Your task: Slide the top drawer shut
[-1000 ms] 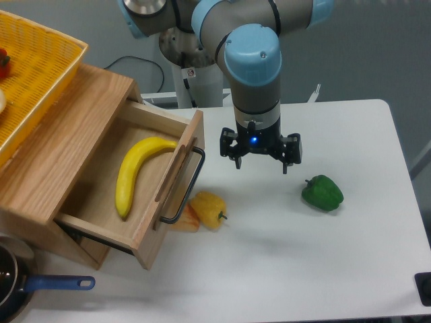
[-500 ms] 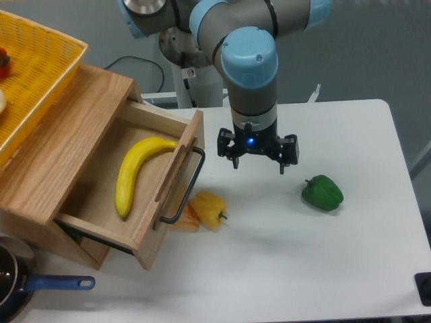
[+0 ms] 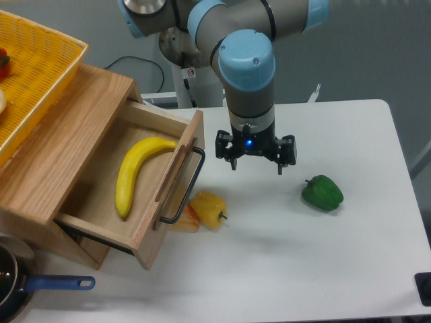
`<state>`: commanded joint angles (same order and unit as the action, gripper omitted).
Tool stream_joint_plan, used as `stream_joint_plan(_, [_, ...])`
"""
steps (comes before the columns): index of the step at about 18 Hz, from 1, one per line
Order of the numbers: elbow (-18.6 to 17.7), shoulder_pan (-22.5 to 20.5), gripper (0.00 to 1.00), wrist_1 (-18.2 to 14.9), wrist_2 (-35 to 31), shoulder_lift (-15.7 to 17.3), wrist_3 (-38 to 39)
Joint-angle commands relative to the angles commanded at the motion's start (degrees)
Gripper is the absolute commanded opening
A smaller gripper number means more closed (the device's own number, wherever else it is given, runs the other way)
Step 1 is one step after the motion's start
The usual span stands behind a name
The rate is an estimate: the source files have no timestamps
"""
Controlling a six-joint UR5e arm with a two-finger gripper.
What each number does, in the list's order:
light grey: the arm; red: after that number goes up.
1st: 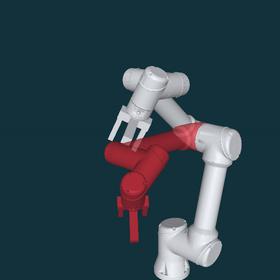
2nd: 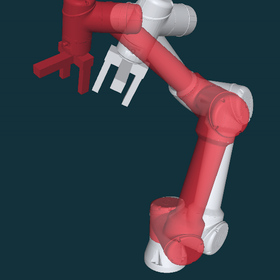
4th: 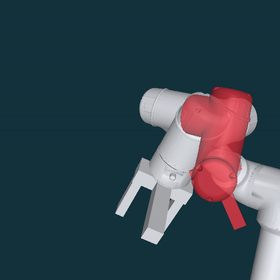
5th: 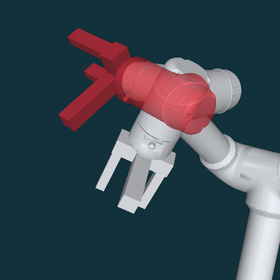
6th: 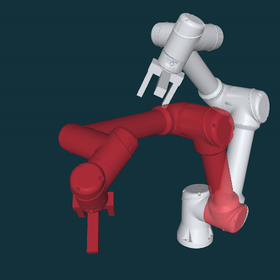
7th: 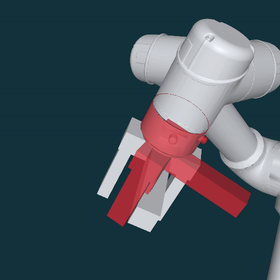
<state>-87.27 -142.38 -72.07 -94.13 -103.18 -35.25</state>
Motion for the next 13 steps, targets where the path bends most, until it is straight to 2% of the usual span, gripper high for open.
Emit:
stream_joint_plan(9, [0.35, 1.49, 1.00, 0.18, 0.61, -0.88, 0.09])
stream_joint_plan(13, [0.26, 2.37, 1.00, -2.01, 0.70, -1.23, 0.18])
